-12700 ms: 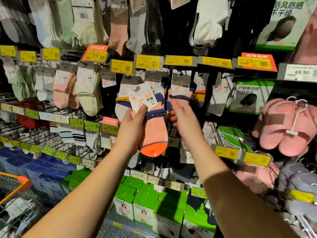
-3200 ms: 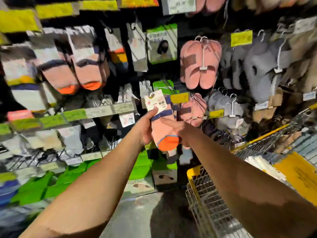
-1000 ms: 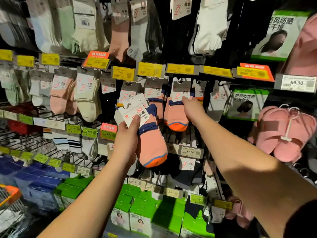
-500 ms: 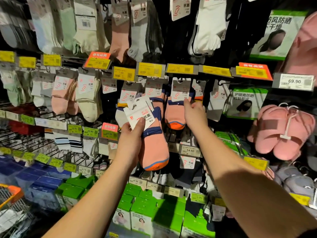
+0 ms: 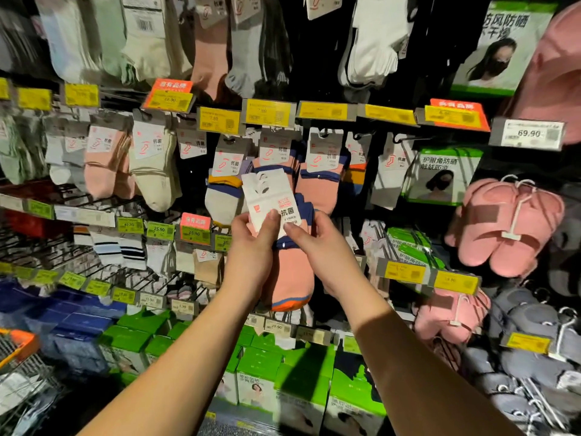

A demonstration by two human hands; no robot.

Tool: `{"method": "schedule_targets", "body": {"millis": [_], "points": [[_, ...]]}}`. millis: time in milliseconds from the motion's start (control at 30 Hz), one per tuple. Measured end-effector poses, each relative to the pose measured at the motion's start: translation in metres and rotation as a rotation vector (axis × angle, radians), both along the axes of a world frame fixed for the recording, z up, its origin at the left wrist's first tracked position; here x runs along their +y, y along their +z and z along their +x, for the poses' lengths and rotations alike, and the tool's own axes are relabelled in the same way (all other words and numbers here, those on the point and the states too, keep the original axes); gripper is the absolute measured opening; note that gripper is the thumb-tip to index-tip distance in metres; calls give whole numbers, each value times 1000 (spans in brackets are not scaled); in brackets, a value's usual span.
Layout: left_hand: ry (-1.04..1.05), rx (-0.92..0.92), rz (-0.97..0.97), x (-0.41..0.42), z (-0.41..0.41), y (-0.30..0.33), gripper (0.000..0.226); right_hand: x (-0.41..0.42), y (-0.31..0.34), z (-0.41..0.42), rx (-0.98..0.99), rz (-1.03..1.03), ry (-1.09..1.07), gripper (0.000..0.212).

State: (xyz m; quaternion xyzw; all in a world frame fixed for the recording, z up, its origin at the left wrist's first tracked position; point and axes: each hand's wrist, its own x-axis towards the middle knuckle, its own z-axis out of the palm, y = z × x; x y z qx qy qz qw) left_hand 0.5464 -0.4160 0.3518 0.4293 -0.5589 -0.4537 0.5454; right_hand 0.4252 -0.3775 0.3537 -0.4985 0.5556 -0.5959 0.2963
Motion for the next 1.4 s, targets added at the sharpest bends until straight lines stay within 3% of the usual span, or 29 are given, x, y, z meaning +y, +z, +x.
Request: {"method": "schedule_targets", "body": {"millis": [100, 267, 433, 567, 733, 867, 1100, 1200, 1300, 1400], "points": [[-17, 21, 9, 0, 0, 4, 39, -1, -2, -3, -62, -20, 13, 32], [-8, 84, 91, -12, 6, 1, 30, -1, -1, -10, -320, -58, 79, 22], [74, 95, 53, -16, 15, 3, 26, -15, 20, -33, -460, -98, -74, 17], [75, 122, 23, -14, 19, 9, 35, -44, 47, -56, -399, -97, -166, 5], [35, 133, 9, -11, 20, 11, 26, -74, 71, -72, -278, -27, -260, 39], [25, 136, 0, -9, 22, 13, 26, -90, 78, -75, -175, -2, -313, 32], [41, 167, 5, -11, 30, 13, 30, -98, 64, -75, -179, 18, -353, 67], [41, 187, -16, -9, 33, 15, 25, -98, 56, -80, -184, 20, -380, 62], [38, 198, -19, -9, 34, 16, 22, -96, 61, -77, -61, 70, -414, 52], [16, 224, -3, -9, 31, 16, 22, -103, 64, -81, 171, 220, -477, 57]]}}
